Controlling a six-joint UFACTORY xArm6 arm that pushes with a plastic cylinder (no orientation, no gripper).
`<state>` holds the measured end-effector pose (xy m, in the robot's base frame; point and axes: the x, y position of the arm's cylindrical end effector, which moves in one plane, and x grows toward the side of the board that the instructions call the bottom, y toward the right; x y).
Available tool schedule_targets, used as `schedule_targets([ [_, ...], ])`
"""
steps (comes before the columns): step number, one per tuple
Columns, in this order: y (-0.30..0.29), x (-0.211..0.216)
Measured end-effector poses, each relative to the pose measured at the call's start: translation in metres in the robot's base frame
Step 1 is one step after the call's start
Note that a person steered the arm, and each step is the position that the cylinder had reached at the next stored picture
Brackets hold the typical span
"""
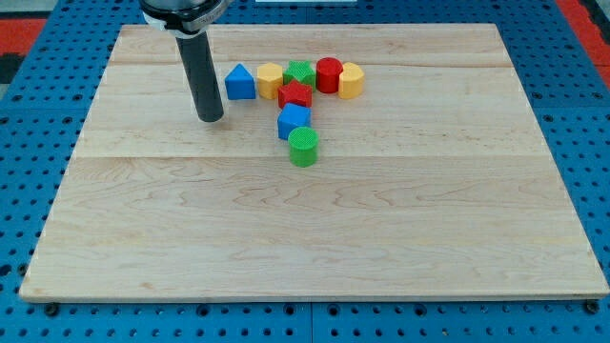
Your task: Point your arm at red circle
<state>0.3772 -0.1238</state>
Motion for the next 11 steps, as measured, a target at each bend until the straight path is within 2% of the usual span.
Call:
schedule_targets([
  [3, -0.007, -0.041],
  [5, -0.004, -0.111],
  [6, 0.010, -0.126],
  [9, 0.115, -0.129],
  [11, 0.158, -0.126],
])
